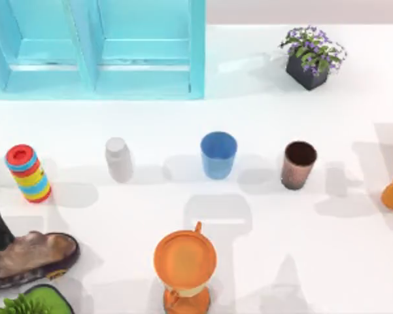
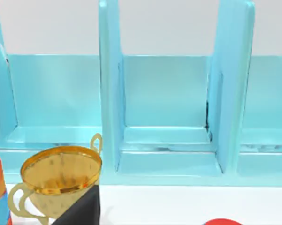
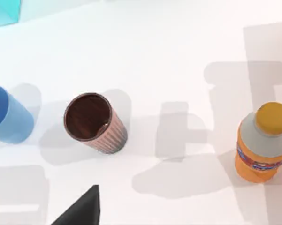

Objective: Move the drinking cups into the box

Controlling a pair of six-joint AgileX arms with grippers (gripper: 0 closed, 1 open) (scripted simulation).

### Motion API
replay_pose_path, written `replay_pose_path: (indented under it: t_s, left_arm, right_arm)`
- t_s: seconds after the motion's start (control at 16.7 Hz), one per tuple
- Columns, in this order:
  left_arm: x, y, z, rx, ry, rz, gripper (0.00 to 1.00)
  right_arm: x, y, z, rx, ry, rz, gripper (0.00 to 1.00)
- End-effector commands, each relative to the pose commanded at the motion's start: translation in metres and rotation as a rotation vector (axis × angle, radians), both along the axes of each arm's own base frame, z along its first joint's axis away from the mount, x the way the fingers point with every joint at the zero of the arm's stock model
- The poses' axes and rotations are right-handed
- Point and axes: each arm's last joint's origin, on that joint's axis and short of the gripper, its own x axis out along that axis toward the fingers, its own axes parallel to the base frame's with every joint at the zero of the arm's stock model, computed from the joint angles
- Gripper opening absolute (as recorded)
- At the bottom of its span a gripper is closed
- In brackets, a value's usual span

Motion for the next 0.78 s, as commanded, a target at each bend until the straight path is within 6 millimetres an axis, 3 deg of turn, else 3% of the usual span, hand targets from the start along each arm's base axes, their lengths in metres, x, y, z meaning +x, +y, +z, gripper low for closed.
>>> replay_pose_path:
  t_s: [0.18, 0.3, 0.54, 0.78]
  left_arm:
    - [0.000, 0.000, 0.000, 0.000, 0.000, 0.000, 1.00]
    - [0.000, 0.000, 0.000, 0.000, 0.000, 0.000, 1.00]
    - [0.000, 0.000, 0.000, 0.000, 0.000, 0.000, 1.00]
    - [0.000, 0.000, 0.000, 0.000, 0.000, 0.000, 1.00]
  right_arm:
    - [0.051, 0.025, 0.015, -0.027, 0.240, 0.014, 1.00]
    - [0.088, 0.044, 0.014, -0.061, 0.385, 0.023, 1.00]
    - [0.153, 0.084, -0.010, -0.142, 0.617, 0.047, 1.00]
    - [0.193, 0.112, -0.038, -0.200, 0.734, 0.078, 1.00]
